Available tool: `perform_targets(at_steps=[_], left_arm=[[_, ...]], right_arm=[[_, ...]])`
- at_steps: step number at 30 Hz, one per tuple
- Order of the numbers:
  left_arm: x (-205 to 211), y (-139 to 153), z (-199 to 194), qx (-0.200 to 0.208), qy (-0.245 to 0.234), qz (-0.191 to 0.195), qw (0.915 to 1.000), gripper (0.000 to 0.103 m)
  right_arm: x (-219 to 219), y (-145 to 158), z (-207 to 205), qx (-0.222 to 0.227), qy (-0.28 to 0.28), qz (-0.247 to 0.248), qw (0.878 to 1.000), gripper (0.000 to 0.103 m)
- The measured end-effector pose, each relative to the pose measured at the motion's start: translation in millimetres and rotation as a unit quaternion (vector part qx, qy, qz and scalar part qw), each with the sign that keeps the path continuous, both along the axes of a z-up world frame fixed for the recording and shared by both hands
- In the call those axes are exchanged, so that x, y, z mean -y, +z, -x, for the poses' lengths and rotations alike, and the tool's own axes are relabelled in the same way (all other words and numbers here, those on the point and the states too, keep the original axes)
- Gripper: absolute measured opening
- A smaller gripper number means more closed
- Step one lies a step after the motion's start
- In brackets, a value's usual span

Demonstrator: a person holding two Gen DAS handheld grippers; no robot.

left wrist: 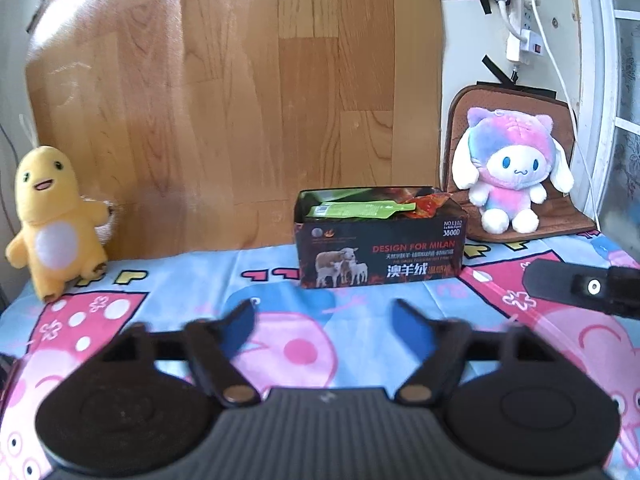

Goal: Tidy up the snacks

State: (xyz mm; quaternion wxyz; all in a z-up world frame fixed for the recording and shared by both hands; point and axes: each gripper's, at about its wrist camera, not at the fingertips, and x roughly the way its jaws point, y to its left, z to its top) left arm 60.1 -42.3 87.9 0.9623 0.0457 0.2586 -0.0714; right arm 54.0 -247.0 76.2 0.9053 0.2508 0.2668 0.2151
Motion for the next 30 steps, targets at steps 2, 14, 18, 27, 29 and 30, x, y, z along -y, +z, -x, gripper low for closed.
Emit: perform_targets(at_steps=[2, 14, 18, 27, 29, 30], left_arm=[[0, 0, 13, 0.018, 0.008, -0.012, 0.9997, 0.099], [5, -2, 46, 0.056, 0.027, -0.046, 0.9970, 0.103], [3, 0, 47, 0.059, 0.033, -0.047, 0.9966, 0.103], [2, -5, 44, 0.056, 0.063, -0.064, 0.9943, 0.103], [2, -8, 42, 0.055, 0.070, -0.070, 0.9936, 0.103], [3, -9, 42, 0.054, 0.073, -0.074, 0.9932, 0.103]], right_arm=[[-2, 0, 7, -0.003, 0.005, -0.001, 1.000, 0.072], [-4, -1, 29, -0.013, 0.004, -0.006, 1.000, 0.073], [-4, 3, 32, -0.003, 0.000, -0.007, 1.000, 0.073], [-5, 2, 33, 0.002, 0.001, -0.007, 1.000, 0.074], [-4, 0, 33, -0.001, 0.000, -0.010, 1.000, 0.074], [-4, 0, 32, -0.002, 0.000, -0.011, 1.000, 0.074]])
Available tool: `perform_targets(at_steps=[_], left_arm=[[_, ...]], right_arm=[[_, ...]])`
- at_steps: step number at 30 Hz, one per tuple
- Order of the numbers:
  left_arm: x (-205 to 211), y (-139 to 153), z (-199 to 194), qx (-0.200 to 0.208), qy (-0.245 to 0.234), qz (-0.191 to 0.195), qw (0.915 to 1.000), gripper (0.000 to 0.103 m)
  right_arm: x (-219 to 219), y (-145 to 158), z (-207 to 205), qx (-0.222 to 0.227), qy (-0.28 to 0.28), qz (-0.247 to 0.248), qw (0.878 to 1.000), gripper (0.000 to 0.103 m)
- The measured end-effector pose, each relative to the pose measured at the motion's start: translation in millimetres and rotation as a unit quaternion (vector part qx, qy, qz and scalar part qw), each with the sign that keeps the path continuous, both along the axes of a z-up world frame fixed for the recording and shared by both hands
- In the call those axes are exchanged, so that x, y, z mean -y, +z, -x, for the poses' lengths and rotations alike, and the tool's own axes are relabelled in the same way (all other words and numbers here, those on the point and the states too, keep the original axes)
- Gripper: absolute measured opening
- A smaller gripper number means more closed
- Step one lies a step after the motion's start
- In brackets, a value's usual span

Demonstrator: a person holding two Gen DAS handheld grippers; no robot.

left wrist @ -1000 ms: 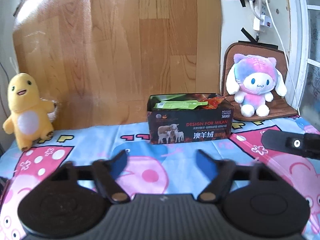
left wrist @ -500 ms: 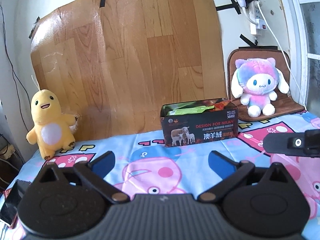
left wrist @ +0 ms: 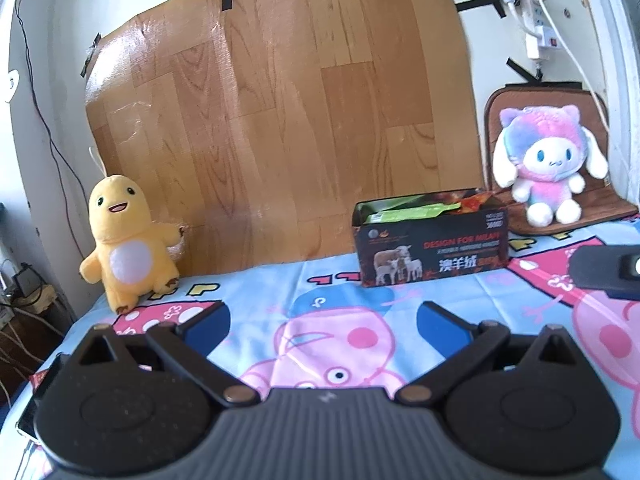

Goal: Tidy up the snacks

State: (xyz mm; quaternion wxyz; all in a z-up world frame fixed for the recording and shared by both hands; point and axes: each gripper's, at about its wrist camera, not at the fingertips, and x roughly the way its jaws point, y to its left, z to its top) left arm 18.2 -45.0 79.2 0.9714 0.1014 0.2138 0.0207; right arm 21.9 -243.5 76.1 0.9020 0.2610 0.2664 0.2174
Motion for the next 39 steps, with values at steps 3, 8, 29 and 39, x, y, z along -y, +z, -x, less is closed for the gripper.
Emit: perform_targets(at_steps=[3, 8, 29, 39], left_arm=[[1, -2, -2, -0.005, 0.006, -0.004, 1.0000, 0.103], [2, -5, -6, -0.009, 0.010, -0.011, 0.9999, 0.103], [5, -8, -10, -0.017, 0.022, -0.028, 0.9992, 0.103], [9, -8, -6, -0.009, 0.015, -0.041, 0.9990, 0.103]], right_arm=[[1, -1, -1, -0.003, 0.000, -0.002, 1.000, 0.074], [3, -4, -1, -0.007, -0.001, -0.005, 1.000, 0.074], [7, -6, 0, -0.013, -0.008, -0.013, 1.000, 0.075], [7, -7, 1, -0.013, -0.009, -0.013, 1.000, 0.075]])
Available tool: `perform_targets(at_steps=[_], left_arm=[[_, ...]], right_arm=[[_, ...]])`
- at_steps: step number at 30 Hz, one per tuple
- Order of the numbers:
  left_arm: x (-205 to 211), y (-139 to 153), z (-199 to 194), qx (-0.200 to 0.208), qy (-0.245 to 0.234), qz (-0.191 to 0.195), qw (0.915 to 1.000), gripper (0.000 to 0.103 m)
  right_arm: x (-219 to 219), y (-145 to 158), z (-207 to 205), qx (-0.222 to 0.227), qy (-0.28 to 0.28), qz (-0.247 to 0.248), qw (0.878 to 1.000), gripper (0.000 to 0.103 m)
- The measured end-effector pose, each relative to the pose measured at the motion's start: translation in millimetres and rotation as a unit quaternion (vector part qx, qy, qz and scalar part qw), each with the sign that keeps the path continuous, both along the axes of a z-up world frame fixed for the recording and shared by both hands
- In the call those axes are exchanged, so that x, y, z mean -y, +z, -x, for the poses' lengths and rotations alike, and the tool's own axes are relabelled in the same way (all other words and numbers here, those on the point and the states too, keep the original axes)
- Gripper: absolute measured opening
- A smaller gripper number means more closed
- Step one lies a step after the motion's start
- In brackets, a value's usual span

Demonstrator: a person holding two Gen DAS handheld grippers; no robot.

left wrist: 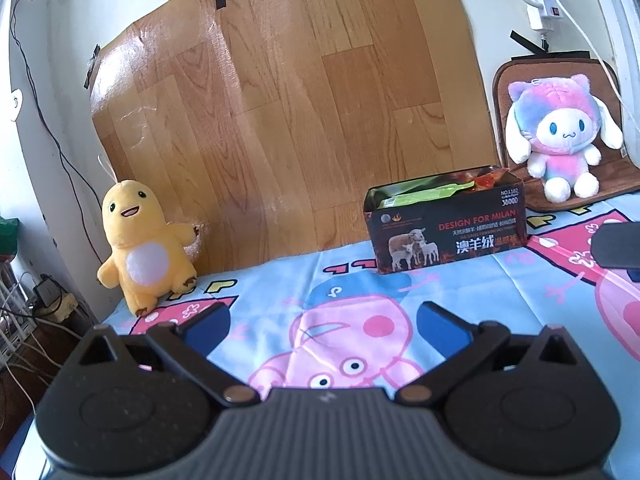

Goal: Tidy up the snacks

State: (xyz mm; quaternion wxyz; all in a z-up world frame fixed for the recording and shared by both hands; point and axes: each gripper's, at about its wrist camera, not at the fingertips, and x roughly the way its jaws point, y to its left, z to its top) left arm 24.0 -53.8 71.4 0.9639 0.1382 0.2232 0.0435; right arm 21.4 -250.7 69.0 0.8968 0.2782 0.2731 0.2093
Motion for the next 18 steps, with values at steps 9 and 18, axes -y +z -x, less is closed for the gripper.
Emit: perform_targets(at_steps=[9, 18], left_arm=[[-0.8, -0.3, -1.5, 0.000, 0.011, -0.003, 0.9999, 0.103], [0.2, -2.0, -2.2, -0.003, 0.007, -0.011, 0.9999, 0.103]], right_arm=[[0.6, -0.7, 0.2, 0.000, 0.000, -0.001, 1.000, 0.075], [1.7, -1.8, 0.9, -0.004, -0.004, -0.004, 1.000, 0.075]])
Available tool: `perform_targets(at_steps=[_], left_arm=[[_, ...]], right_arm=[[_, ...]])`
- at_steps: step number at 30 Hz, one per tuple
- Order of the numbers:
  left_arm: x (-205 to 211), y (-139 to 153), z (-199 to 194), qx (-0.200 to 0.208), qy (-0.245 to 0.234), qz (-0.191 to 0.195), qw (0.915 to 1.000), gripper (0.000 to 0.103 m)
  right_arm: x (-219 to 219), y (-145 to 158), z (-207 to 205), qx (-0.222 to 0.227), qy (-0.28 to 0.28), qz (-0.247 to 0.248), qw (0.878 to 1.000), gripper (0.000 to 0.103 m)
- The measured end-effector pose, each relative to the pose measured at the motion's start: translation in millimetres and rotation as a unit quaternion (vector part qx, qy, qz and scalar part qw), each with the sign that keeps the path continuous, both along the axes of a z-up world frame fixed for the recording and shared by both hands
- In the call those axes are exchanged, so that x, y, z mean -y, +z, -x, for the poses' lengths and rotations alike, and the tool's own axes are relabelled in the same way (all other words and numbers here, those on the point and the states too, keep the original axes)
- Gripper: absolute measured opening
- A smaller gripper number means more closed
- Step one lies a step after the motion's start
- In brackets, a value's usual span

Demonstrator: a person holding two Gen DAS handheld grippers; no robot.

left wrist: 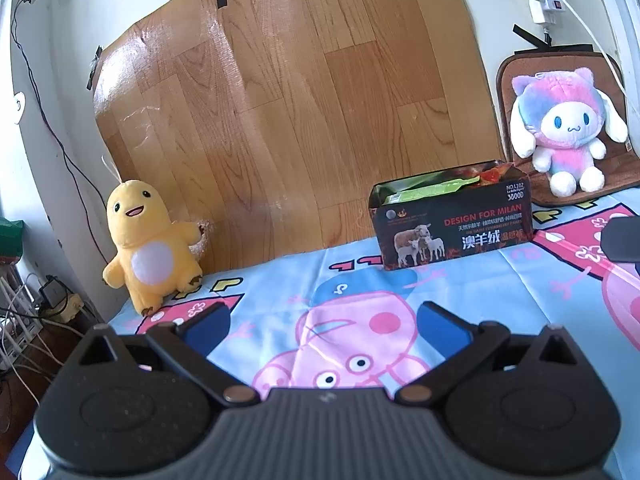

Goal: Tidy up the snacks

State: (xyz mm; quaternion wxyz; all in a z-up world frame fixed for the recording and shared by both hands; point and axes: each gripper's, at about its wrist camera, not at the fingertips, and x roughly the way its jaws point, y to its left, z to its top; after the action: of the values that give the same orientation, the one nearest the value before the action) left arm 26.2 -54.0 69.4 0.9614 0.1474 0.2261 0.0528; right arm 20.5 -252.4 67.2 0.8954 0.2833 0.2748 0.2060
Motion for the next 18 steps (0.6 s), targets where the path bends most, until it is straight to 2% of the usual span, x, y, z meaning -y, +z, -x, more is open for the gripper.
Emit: perform_targets(at_steps=[18], left_arm=[[0.8, -6.9, -1.0, -0.004, -0.001, -0.022, 0.9998, 0.103]], right_arm=[[0.0, -3.2, -0.7, -0.006, -0.002, 0.000, 1.000, 0.076]])
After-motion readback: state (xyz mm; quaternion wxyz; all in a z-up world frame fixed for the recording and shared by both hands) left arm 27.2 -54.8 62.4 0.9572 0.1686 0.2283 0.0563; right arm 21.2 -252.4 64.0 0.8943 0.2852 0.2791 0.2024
